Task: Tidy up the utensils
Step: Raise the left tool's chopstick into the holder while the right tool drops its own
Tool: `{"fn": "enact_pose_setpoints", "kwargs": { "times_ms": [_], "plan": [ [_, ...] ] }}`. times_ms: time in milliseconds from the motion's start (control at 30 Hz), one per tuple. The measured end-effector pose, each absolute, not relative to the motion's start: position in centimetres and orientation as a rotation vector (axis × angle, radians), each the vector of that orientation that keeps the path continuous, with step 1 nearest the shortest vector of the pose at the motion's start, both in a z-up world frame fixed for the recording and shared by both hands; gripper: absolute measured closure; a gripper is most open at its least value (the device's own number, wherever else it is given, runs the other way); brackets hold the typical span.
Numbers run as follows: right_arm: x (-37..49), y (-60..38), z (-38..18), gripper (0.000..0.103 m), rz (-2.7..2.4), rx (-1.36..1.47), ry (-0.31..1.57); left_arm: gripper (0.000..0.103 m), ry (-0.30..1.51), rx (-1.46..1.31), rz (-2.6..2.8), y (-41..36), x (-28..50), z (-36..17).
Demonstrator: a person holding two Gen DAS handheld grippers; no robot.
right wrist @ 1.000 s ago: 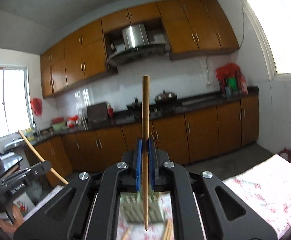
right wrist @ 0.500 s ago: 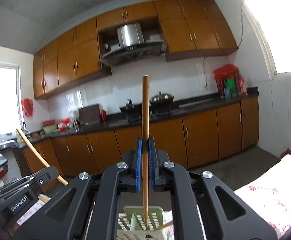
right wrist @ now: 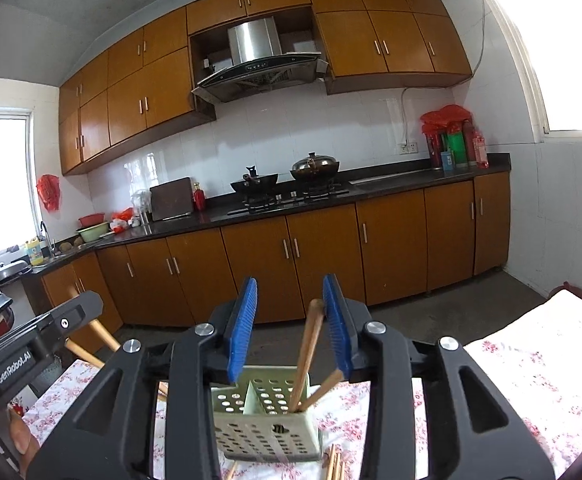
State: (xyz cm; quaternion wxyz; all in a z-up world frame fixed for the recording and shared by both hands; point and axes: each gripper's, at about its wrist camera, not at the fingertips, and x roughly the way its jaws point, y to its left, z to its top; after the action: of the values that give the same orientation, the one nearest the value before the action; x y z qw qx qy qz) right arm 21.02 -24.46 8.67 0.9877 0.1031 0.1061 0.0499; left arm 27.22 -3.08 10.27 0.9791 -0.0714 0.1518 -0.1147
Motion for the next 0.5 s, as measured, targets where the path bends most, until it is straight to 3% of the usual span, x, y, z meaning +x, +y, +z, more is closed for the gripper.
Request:
{"fn": "enact_pose_setpoints", "kwargs": {
  "times_ms": [67, 333, 500],
  "plan": [
    [20.1, -24.7, 9.1, 0.06, 0.091, 0.197, 0.205, 0.089, 0.299, -0.147, -0.23, -2.5, 26.8, 10.8],
    [16.3, -26.4, 9.1, 0.056, 0.06, 0.19, 0.244, 0.082, 0.288, -0.167, -0.195, 0.6, 22.5, 11.8],
    [14.4, -27.9, 4.2, 0.056, 0.064, 0.197, 0.435, 0.076, 0.382, -0.129, -0.107, 3.2, 19.0, 8.7]
  ]
}}
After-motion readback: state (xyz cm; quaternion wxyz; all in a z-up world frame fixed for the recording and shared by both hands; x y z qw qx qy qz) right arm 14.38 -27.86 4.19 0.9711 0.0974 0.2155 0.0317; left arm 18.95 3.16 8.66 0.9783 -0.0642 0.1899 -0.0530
